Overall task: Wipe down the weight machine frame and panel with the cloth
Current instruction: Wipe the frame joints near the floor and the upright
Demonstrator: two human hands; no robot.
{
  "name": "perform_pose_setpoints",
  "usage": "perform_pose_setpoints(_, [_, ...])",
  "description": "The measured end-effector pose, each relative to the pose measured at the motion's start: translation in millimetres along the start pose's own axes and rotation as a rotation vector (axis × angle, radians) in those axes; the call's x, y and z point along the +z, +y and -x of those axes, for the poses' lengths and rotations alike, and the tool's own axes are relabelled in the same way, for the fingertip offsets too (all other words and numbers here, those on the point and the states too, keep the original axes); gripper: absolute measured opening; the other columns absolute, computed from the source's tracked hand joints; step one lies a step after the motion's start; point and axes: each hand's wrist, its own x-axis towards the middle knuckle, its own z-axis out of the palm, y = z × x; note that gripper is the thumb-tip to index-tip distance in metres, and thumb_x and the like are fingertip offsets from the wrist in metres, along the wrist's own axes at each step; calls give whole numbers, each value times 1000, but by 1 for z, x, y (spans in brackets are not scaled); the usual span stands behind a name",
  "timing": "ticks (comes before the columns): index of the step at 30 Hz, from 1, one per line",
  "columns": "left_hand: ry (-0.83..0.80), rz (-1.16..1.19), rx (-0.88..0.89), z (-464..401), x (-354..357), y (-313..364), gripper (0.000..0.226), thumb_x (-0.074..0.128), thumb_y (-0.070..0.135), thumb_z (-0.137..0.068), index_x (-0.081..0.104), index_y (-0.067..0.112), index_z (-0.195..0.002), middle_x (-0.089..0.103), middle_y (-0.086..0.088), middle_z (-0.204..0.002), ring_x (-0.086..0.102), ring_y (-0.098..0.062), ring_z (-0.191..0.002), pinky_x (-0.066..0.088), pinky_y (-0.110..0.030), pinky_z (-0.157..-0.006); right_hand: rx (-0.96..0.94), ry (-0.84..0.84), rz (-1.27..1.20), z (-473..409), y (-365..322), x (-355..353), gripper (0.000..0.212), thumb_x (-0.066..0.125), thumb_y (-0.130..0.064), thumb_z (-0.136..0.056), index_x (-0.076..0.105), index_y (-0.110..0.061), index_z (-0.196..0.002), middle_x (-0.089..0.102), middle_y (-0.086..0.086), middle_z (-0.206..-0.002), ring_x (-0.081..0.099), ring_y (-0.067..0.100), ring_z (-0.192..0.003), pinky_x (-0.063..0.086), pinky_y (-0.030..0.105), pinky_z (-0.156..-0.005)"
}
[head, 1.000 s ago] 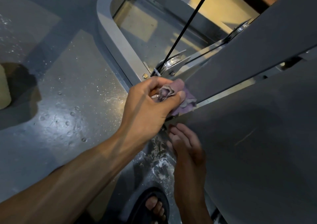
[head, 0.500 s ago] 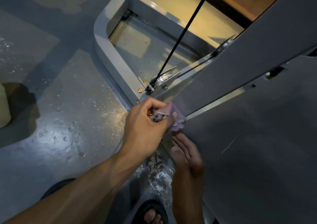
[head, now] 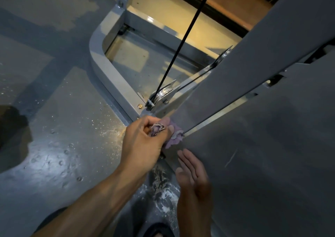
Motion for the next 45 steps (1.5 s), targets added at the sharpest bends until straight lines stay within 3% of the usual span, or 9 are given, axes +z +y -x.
perform_pose_setpoints(11, [17,2,-56,-2,-6,-5,11,78,16,-88,72,19,-97,78,1,-87,76,-15,-82,64,-35,-76,-25,-35,-35,-1,-1,1,45,63,-21,-76,67,-23,-121,76,-13,-117,68,4,-116,52,15,-88])
perform_pose_setpoints(15, [-54,31,206,4,4,34,13,78,19,-88,72,18,-100,77,2,-88,75,-12,-82,63,-31,-74,-6,-33,-34,-2,1,1,52,70,-33,-69,68,-25,-120,76,-14,-116,69,2,-113,52,12,-85])
perform_pose_setpoints(22, [-33,22,83,-7,-2,28,8,75,21,-90,75,26,-97,78,1,-92,75,-23,-90,60,-55,-88,-6,-76,-41,-1,-2,3,57,69,-38,-67,66,-21,-122,77,-13,-113,70,2,-110,52,15,-87])
perform_pose_setpoints(25, [-118,65,233,-4,5,55,11,69,16,-96,74,24,-104,78,5,-94,76,-11,-88,63,-39,-85,12,-53,-56,1,-2,6,68,65,-50,-56,68,-24,-119,77,-14,-111,70,2,-110,54,22,-90])
perform_pose_setpoints(30, [-145,78,325,3,9,66,14,69,7,-94,71,16,-105,78,7,-88,76,-7,-81,62,-25,-72,10,-40,-62,-6,-3,6,46,64,-23,-68,68,-23,-113,78,-15,-105,71,7,-109,53,16,-86])
perform_pose_setpoints(33, [-48,-32,189,0,1,38,9,73,13,-92,71,20,-97,76,3,-86,74,-12,-80,63,-45,-76,2,-59,-23,-7,2,10,42,63,-20,-71,68,-22,-113,78,-10,-108,72,7,-107,53,17,-87])
perform_pose_setpoints(39, [-146,62,449,17,23,78,14,74,5,-92,62,4,-98,75,8,-85,74,-7,-77,59,-21,-65,25,-86,52,1,2,12,53,67,-65,-66,74,-36,-109,76,-18,-110,70,7,-107,54,23,-92])
perform_pose_setpoints(42, [-146,13,321,15,16,55,12,72,8,-92,61,6,-92,72,16,-77,71,-2,-69,53,-12,-58,45,-18,-47,-6,1,9,59,72,-49,-55,70,-22,-107,79,-12,-104,72,13,-107,54,26,-91])
perform_pose_setpoints(45, [-40,-199,67,6,2,10,17,78,27,-89,63,18,-87,71,7,-77,72,-15,-75,60,-32,-60,38,-48,-35,-6,2,10,47,70,-28,-66,68,-21,-112,79,-11,-105,72,13,-107,55,22,-87])
